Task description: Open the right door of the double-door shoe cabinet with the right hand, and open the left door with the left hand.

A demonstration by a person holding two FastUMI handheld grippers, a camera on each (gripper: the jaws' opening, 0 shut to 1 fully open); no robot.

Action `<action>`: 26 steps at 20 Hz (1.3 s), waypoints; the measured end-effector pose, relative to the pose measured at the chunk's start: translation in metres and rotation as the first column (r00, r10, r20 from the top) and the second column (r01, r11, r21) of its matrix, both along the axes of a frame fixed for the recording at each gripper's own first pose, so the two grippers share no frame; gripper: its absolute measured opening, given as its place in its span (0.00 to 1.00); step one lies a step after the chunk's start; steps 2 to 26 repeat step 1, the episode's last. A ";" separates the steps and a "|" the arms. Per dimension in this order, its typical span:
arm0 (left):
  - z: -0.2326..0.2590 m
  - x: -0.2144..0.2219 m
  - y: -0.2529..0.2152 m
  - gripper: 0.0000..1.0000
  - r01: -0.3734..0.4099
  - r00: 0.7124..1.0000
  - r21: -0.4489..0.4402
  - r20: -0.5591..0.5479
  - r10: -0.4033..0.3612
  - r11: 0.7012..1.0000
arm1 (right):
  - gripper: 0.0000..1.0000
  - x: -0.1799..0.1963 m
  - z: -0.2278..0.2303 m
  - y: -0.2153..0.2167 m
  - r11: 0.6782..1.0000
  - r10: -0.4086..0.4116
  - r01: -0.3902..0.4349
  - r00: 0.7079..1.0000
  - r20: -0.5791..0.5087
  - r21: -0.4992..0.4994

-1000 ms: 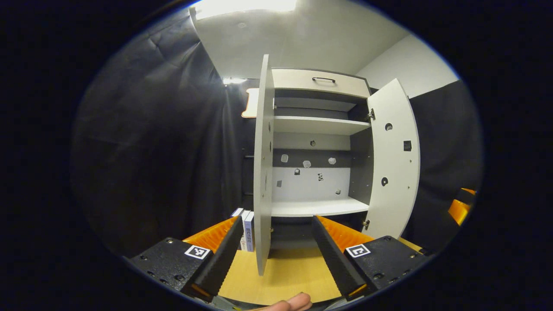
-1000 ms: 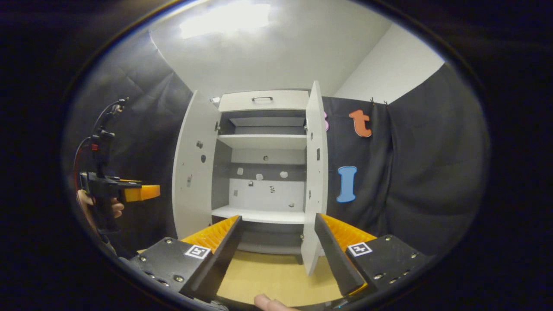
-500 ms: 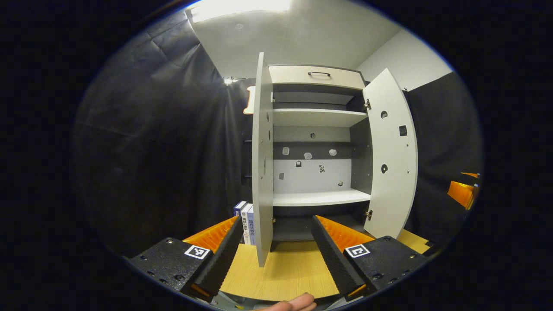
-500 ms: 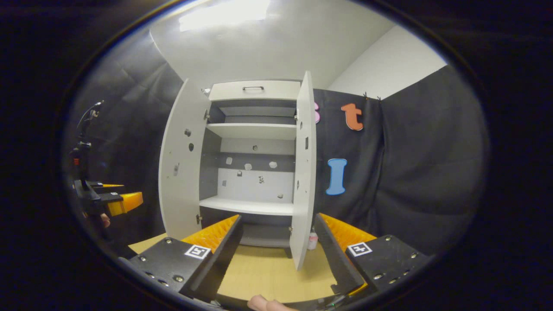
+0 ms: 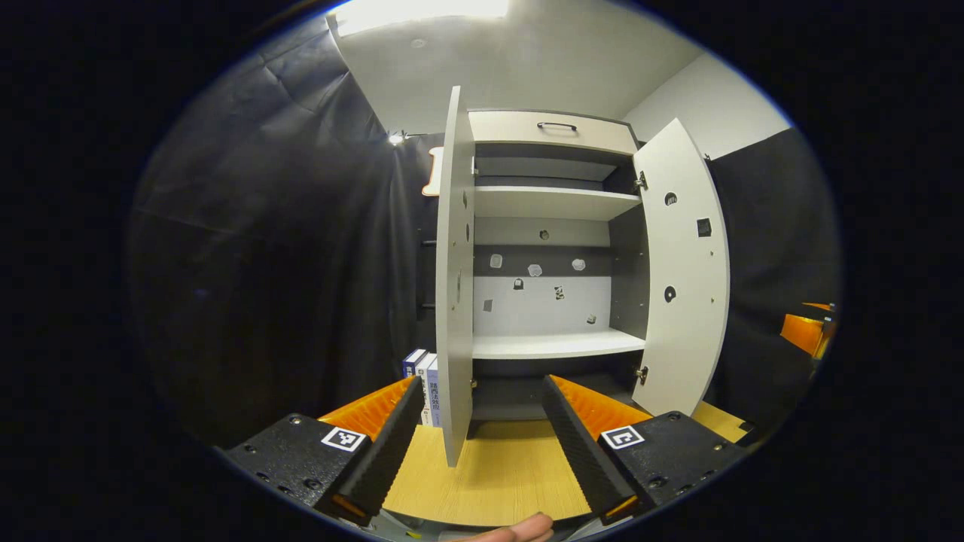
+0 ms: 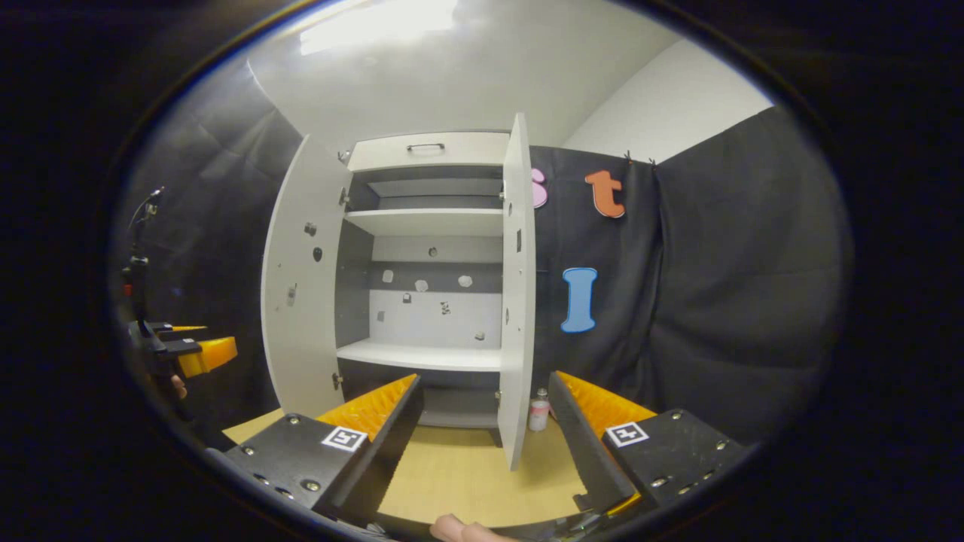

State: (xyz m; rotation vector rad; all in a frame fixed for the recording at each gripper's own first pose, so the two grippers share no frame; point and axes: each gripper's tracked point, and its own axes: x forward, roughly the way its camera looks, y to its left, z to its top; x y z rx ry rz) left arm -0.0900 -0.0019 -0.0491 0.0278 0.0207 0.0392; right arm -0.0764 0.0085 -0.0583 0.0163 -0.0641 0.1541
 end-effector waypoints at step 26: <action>0.001 0.000 -0.002 0.97 0.007 1.000 0.005 0.003 -0.007 1.000 | 0.99 0.000 0.002 0.001 1.000 0.002 -0.002 1.000 0.002 -0.003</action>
